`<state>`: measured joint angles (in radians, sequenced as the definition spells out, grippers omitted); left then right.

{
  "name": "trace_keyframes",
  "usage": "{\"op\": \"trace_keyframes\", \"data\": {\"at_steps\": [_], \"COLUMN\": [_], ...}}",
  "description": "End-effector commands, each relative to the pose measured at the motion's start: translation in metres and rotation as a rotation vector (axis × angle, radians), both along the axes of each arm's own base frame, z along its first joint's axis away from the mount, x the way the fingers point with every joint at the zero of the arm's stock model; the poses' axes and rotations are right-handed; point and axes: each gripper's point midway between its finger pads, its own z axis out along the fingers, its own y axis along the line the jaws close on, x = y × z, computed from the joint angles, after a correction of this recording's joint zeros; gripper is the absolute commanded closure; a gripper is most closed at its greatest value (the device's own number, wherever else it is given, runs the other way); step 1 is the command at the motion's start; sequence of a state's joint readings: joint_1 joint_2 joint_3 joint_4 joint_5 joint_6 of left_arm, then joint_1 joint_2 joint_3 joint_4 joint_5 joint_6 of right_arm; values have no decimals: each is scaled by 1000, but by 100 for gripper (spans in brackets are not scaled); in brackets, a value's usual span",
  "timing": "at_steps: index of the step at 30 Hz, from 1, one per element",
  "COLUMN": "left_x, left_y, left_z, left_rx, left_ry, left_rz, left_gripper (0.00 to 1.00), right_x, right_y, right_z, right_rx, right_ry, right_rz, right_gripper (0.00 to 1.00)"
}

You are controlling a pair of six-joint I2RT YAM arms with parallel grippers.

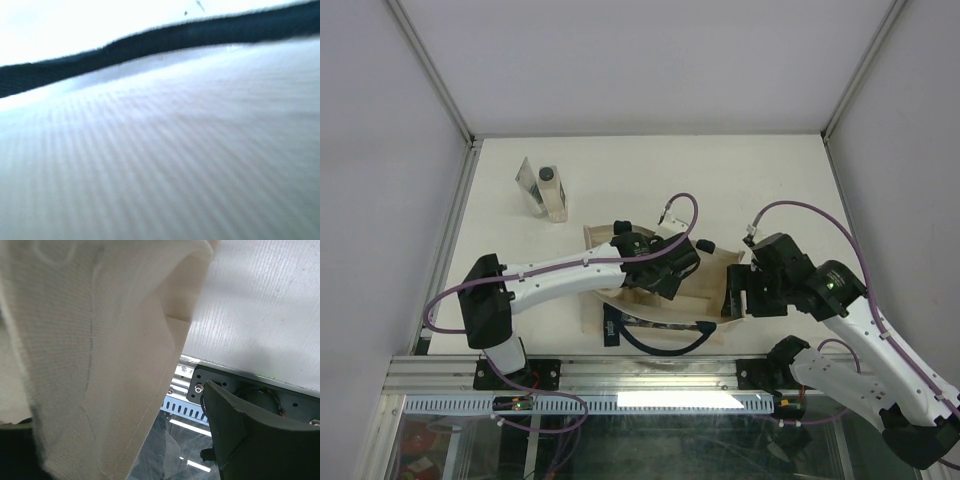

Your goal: Take the personal care products out of the canvas bag

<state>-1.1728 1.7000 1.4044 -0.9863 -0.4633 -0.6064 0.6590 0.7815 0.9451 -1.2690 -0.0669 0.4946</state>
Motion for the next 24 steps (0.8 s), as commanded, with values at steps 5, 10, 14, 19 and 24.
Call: {"op": "trace_keyframes", "data": {"at_steps": [5, 10, 14, 19, 24], "left_x": [11, 15, 20, 23, 26], "left_y": [-25, -26, -25, -28, -31], "left_z": [76, 95, 107, 129, 163], "left_rx": [-171, -249, -314, -397, -508], "left_ry": [-59, -34, -5, 20, 18], "left_rz": [-4, 25, 52, 50, 22], "left_gripper": [100, 100, 100, 100, 100], "right_x": [10, 11, 11, 11, 11], "right_y": [3, 4, 4, 3, 3], "right_z": [15, 14, 15, 14, 14], "right_rx": [18, 16, 16, 15, 15], "right_ry": [-63, -61, -61, -62, -64], "right_rz": [6, 7, 8, 7, 7], "right_gripper": [25, 25, 25, 25, 25]}}
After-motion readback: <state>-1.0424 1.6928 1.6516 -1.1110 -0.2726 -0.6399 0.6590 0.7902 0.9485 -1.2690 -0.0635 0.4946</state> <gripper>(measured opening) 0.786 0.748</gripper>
